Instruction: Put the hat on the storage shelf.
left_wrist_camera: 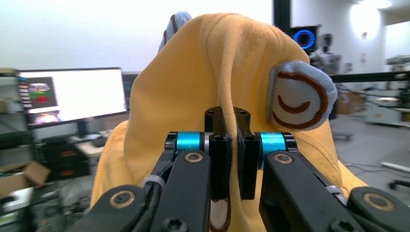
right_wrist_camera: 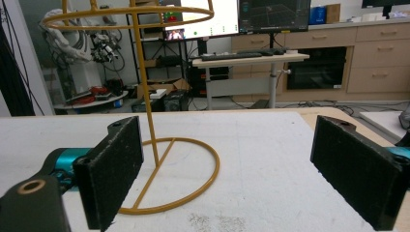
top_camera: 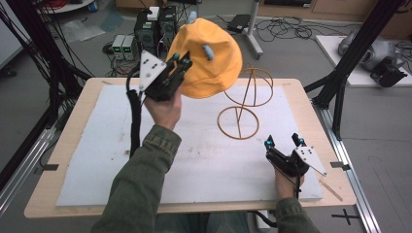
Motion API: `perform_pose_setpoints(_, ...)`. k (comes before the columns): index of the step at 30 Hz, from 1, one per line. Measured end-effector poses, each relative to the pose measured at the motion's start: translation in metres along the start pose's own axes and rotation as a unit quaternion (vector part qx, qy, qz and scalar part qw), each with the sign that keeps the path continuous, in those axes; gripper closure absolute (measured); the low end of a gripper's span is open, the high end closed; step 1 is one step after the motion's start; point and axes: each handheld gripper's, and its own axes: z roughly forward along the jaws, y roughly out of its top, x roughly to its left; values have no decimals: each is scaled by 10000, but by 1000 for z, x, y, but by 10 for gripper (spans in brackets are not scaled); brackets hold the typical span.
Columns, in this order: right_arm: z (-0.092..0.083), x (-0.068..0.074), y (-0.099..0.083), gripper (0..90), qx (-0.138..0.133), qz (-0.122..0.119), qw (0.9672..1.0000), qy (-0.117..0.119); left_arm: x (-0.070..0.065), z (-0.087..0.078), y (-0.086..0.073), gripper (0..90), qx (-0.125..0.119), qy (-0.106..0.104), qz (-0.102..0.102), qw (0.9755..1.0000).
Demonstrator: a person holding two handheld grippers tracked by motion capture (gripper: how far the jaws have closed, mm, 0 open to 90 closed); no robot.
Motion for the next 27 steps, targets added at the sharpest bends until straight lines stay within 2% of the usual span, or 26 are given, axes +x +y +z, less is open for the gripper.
perform_pose_setpoints(4,-1,-1,-2,112,40,-33,10000,37,-16,35,5,870,147,-426,4,9990)
perform_pose_setpoints(9,-3,-3,-1,112,39,31,10000,24,-32,68,2,869,327,-717,-64,9969)
perform_pose_setpoints(12,-2,-5,-1,112,34,63,10000,32,-39,83,-6,869,542,-903,-74,9944)
perform_pose_setpoints(15,0,-3,-2,112,59,58,9999,77,-43,94,-13,869,759,-1073,-96,9913)
perform_pose_setpoints(20,1,0,-1,112,26,8,9999,135,-40,105,-23,869,1121,-1284,-387,9846)
perform_pose_setpoints(23,1,-1,0,112,27,-13,9999,141,-39,107,-28,869,1389,-1299,-383,9810)
perform_pose_setpoints(24,1,-1,0,112,27,-7,9999,129,-39,107,-30,869,1497,-1326,-312,9793)
perform_pose_setpoints(25,1,-2,0,112,6,-21,9999,110,-40,106,-32,869,1549,-1292,-259,9791)
perform_pose_setpoints(27,0,-3,0,112,1,-2,10000,83,-39,105,-34,869,1576,-1325,-281,9782)
